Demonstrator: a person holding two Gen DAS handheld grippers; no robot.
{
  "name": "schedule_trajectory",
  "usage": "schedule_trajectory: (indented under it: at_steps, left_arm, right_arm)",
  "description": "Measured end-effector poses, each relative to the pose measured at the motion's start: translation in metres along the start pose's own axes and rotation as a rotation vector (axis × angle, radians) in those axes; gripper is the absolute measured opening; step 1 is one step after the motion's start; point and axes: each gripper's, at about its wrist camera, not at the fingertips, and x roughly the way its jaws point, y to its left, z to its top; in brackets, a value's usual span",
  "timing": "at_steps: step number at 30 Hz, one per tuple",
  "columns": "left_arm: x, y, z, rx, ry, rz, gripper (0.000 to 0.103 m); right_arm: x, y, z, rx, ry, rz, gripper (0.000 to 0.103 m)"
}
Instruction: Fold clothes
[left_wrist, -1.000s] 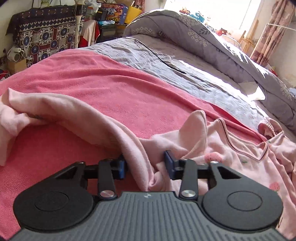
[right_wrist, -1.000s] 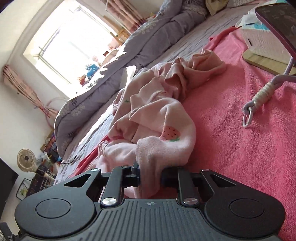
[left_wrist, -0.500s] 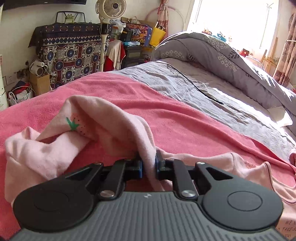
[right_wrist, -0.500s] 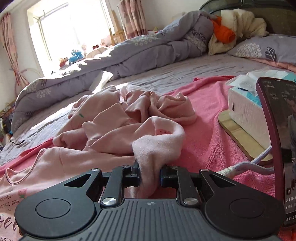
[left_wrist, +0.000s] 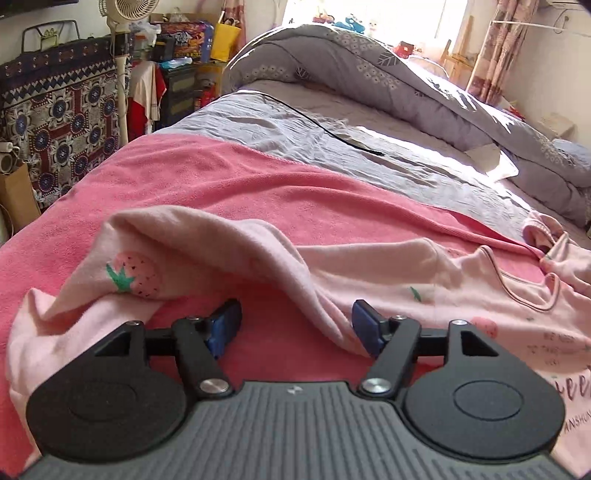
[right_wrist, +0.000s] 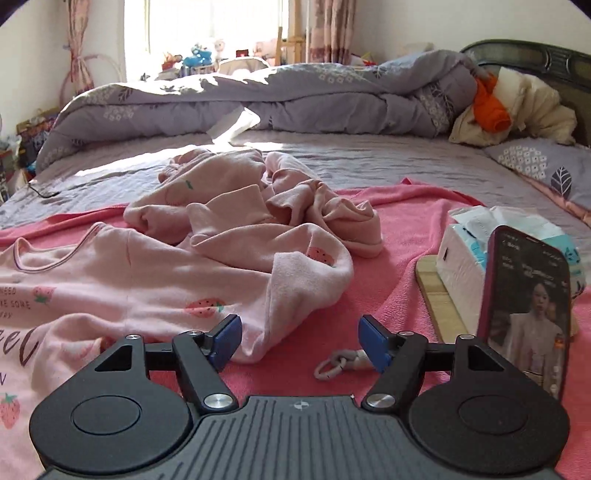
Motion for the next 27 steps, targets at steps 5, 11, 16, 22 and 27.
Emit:
schedule_trajectory:
  at_steps: [5, 11, 16, 22, 27]
  left_arm:
    - [-0.059, 0.006, 0.007, 0.043, -0.126, -0.002, 0.069]
    - [-0.003, -0.034, 0.02, 0.146, -0.113, 0.002, 0.087]
    - [0.055, -0.065, 0.029, 0.214, -0.058, 0.001, 0.089]
    - [0.125, -0.102, 0.039, 0.297, 0.008, 0.0, 0.098]
    - [0.116, -0.123, 0.027, 0.359, -0.049, -0.038, 0.051]
  right_arm:
    - [-0.044, 0.008, 0.013, -0.104, -0.134, 0.086, 0.069]
    - [0.003, 0.111, 0.052, -0.359, -0.169, 0.292, 0.067]
    - [0.064, 0.19, 0.065, -0.494, -0.079, 0.326, 0.065]
    - [0.118, 0.186, 0.064, -0.395, 0.024, 0.317, 0.066]
    - [0.111, 0.17, 0.06, -0.294, 0.026, 0.38, 0.012]
